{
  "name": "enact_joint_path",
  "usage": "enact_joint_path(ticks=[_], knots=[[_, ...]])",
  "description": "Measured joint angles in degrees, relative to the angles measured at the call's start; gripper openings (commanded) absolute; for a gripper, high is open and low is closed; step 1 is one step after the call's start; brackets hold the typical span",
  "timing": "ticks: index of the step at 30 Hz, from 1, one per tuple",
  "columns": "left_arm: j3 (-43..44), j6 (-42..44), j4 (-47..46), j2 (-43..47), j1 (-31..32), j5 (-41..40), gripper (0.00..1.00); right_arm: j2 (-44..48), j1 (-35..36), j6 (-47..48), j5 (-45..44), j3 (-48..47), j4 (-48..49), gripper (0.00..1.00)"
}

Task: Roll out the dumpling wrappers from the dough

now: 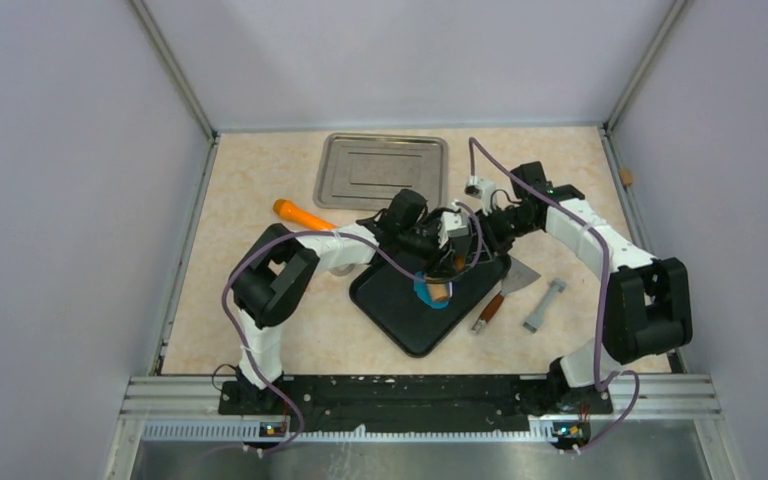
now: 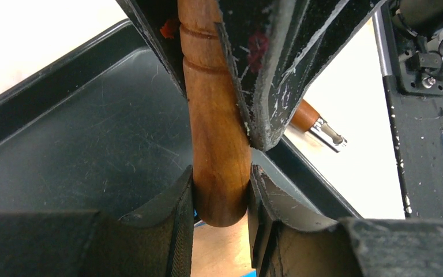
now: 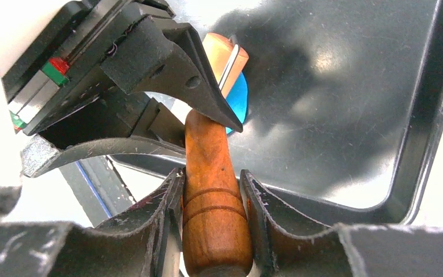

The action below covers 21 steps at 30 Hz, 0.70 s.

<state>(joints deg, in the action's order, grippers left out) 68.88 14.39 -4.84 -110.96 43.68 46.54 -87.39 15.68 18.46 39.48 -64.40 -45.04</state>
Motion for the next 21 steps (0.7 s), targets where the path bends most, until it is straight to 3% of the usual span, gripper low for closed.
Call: enact_joint_path(ticks=[12, 21], knots=[[6.05, -6.54, -8.22, -8.33, 0.83, 6.58, 0.00, 0.09, -6.58, 2.38, 0.17, 0.11, -4.07, 0.00], [11.02, -8.85, -8.94, -11.41, 2.47, 5.84, 0.00, 1.27, -7.76, 6.82, -3.85, -2.45, -9.31, 0.00]])
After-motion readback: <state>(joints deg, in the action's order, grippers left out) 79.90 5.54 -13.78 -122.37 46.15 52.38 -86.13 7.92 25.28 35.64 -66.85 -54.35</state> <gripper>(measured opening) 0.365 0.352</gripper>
